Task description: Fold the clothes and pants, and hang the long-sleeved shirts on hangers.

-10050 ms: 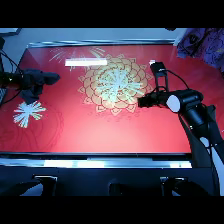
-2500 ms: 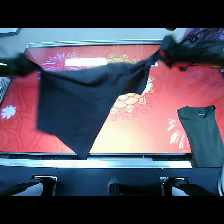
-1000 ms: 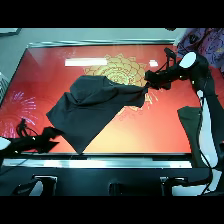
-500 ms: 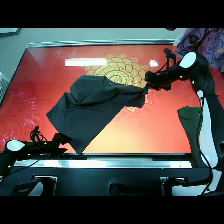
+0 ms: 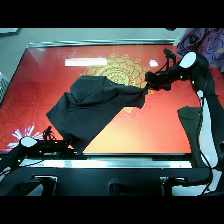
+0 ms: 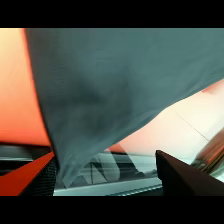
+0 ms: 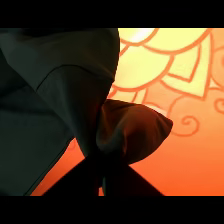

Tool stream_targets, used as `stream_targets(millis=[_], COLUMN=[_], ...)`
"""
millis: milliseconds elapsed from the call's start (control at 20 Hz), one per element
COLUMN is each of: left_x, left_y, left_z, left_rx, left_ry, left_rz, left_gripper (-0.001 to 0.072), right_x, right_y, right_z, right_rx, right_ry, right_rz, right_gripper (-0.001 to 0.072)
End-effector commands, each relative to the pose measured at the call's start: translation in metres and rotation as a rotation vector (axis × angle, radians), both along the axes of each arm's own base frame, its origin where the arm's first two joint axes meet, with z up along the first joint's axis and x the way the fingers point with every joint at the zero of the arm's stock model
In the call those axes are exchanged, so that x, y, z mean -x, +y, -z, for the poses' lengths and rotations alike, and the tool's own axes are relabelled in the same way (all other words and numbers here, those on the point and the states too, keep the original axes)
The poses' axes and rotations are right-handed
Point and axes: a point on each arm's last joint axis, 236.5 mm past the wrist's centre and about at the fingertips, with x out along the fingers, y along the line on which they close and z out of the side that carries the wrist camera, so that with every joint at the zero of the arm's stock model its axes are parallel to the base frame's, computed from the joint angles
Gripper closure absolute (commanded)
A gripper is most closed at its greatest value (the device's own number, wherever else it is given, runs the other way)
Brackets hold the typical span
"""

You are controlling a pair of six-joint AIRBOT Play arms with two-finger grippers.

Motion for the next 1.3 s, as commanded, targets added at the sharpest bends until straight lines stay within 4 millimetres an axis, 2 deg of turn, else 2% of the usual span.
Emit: stream_targets(millis=[0, 50, 100, 200, 300, 350, 400, 500, 550, 600, 650, 700, 750, 850, 900, 1000, 1100, 1150, 1250], left_x=[-0.012, -0.016, -0.024, -0.049, -0.081, -0.099, -0.116, -0.154, -0.169, -0.18, -0.182, -0.173, -0.158, -0.113, -0.087, -0.045, -0.013, -0.005, -0.006], left_y=[-0.01, -0.013, -0.014, -0.015, 0.0, 0.013, 0.029, 0.067, 0.084, 0.098, 0.108, 0.114, 0.12, 0.133, 0.136, 0.136, 0.133, 0.133, 0.132], left_z=[0.008, 0.007, 0.001, -0.026, -0.061, -0.085, -0.113, -0.193, -0.241, -0.302, -0.364, -0.424, -0.472, -0.55, -0.575, -0.599, -0.607, -0.608, -0.602], left_rx=[-0.007, -0.004, -0.001, -0.002, -0.05, -0.101, -0.167, -0.345, -0.437, -0.529, -0.612, -0.687, -0.744, -0.825, -0.84, -0.845, -0.824, -0.81, -0.806], left_ry=[-0.016, -0.024, -0.061, -0.166, -0.242, -0.294, -0.347, -0.526, -0.638, -0.774, -0.92, -1.054, -1.156, -1.309, -1.364, -1.431, -1.454, -1.455, -1.434], left_rz=[0.011, 0.028, 0.056, 0.109, 0.154, 0.189, 0.219, 0.258, 0.254, 0.226, 0.202, 0.17, 0.124, -0.007, -0.066, -0.127, -0.162, -0.178, -0.171], left_gripper=[0.0235, 0.0557, 0.0692, 0.0694, 0.0695, 0.0695, 0.0696, 0.0696, 0.0695, 0.0695, 0.0695, 0.0694, 0.0694, 0.0693, 0.0694, 0.0694, 0.0694, 0.0694, 0.0694], right_x=[0.002, 0.003, 0.004, 0.004, -0.004, -0.012, -0.019, -0.021, -0.015, -0.002, 0.015, 0.04, 0.068, 0.126, 0.158, 0.214, 0.259, 0.27, 0.27], right_y=[0.001, 0.001, 0.001, 0.0, -0.009, -0.019, -0.027, -0.043, -0.05, -0.057, -0.063, -0.07, -0.079, -0.094, -0.1, -0.104, -0.108, -0.111, -0.113], right_z=[0.0, 0.0, 0.001, -0.002, -0.02, -0.039, -0.067, -0.131, -0.169, -0.207, -0.239, -0.27, -0.299, -0.348, -0.372, -0.406, -0.429, -0.433, -0.431], right_rx=[-0.001, -0.001, -0.002, -0.002, 0.032, 0.058, 0.075, 0.109, 0.118, 0.131, 0.146, 0.164, 0.191, 0.229, 0.235, 0.217, 0.168, 0.144, 0.089], right_ry=[0.009, 0.015, 0.019, 0.012, -0.068, -0.144, -0.242, -0.449, -0.555, -0.652, -0.732, -0.802, -0.867, -0.99, -1.059, -1.174, -1.255, -1.265, -1.237], right_rz=[-0.002, 0.0, 0.001, 0.001, 0.028, 0.071, 0.109, 0.158, 0.18, 0.198, 0.213, 0.225, 0.24, 0.274, 0.292, 0.315, 0.36, 0.389, 0.431], right_gripper=[0.0678, 0.0679, 0.0679, 0.0679, 0.068, 0.068, 0.068, 0.068, 0.068, 0.068, 0.068, 0.068, 0.068, 0.068, 0.068, 0.068, 0.068, 0.068, 0.068])
